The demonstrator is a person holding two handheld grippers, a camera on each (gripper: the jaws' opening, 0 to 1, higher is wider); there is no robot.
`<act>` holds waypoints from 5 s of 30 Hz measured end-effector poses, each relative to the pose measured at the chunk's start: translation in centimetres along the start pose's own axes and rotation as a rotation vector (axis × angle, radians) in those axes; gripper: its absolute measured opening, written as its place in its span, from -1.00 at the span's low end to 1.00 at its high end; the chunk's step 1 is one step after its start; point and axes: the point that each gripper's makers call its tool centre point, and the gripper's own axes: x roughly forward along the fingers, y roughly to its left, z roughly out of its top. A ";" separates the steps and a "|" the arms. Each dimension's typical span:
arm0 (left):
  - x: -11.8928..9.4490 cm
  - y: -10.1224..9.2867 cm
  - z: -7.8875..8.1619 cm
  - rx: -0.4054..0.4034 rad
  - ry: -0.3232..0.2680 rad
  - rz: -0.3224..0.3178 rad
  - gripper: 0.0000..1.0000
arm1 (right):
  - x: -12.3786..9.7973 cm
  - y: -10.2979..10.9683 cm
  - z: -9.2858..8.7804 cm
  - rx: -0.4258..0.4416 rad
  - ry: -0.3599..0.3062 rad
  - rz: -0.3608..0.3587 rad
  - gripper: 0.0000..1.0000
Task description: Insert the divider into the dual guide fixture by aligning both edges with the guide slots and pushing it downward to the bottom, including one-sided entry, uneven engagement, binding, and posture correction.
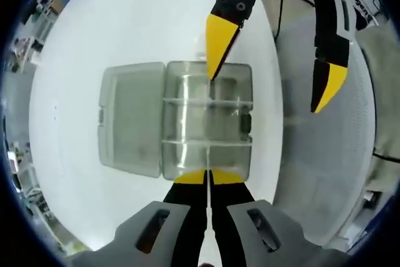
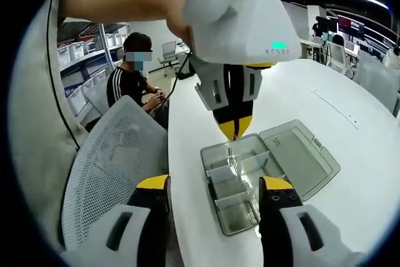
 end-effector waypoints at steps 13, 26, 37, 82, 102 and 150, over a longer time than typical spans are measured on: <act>0.5 0.1 -0.1 0.004 0.017 -0.012 -1.00 | -0.1 0.0 -0.3 0.008 0.005 0.004 0.08; 0.9 0.1 -0.2 0.015 0.018 -0.019 -1.00 | 0.0 0.0 -0.6 0.015 0.006 0.006 0.08; 1.5 0.2 -0.1 0.044 0.029 -0.024 -1.00 | 0.0 -0.1 -0.8 0.025 0.008 0.009 0.08; 3.4 0.2 -0.5 0.049 0.031 -0.046 -1.00 | 0.4 -0.6 -1.2 0.038 0.020 0.020 0.07; 4.1 0.2 -0.6 0.030 0.028 -0.047 -1.00 | 0.4 -0.7 -1.1 0.036 0.022 0.019 0.08; 4.3 0.2 -0.7 0.008 -0.019 -0.016 -1.00 | -0.4 -0.4 -0.7 0.016 0.024 0.000 0.09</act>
